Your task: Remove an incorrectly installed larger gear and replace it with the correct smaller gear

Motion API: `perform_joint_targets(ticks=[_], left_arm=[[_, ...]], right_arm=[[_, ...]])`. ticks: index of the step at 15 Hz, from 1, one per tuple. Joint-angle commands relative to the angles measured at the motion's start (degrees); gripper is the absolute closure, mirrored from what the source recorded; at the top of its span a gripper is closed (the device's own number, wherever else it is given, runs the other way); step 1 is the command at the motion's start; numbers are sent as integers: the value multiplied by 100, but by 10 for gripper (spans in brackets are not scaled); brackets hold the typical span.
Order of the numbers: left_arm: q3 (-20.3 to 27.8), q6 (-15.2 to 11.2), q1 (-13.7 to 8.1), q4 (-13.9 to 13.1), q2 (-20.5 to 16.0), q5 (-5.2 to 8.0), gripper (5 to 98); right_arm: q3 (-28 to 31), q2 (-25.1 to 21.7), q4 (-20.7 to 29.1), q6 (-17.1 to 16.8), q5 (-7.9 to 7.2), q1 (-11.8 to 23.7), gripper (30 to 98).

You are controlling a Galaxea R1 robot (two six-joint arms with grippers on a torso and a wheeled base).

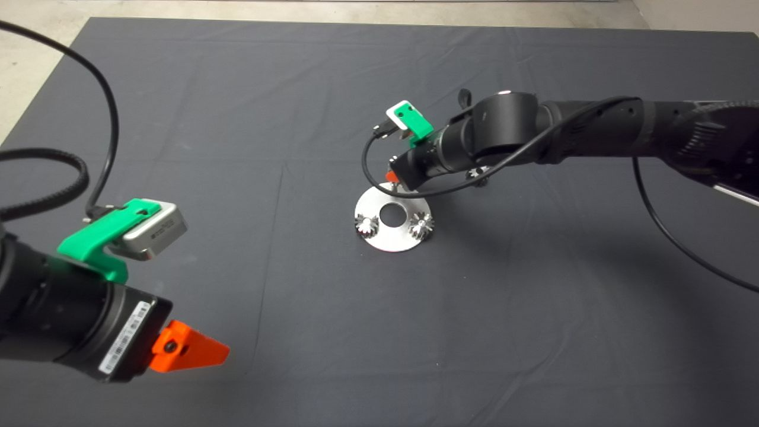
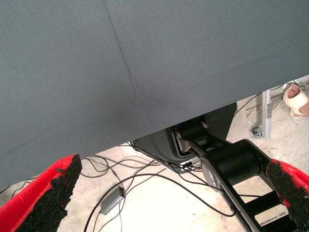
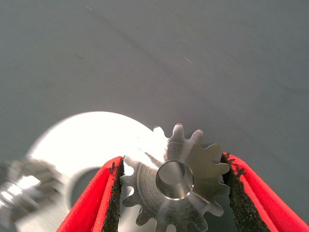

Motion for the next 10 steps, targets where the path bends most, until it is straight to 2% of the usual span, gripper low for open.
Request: perform_joint_targets(ticks=[1, 2, 3, 5, 10], left_arm=[[77, -21, -80, -73, 8, -3, 55], [77, -21, -71, -73, 25, -3, 55], [77, -21, -71, -73, 34, -3, 55], [77, -21, -62, -73, 52, -3, 55], [77, -21, -45, -73, 69, -20, 55]], right_arm=[[631, -169, -142, 7, -720, 218, 792], [845, -325, -143, 23, -826, 210, 792], [1016, -505, -143, 66, -834, 210, 791], [1209, -814, -151, 462, -844, 183, 792], [1744, -1435, -160, 594, -852, 71, 792]])
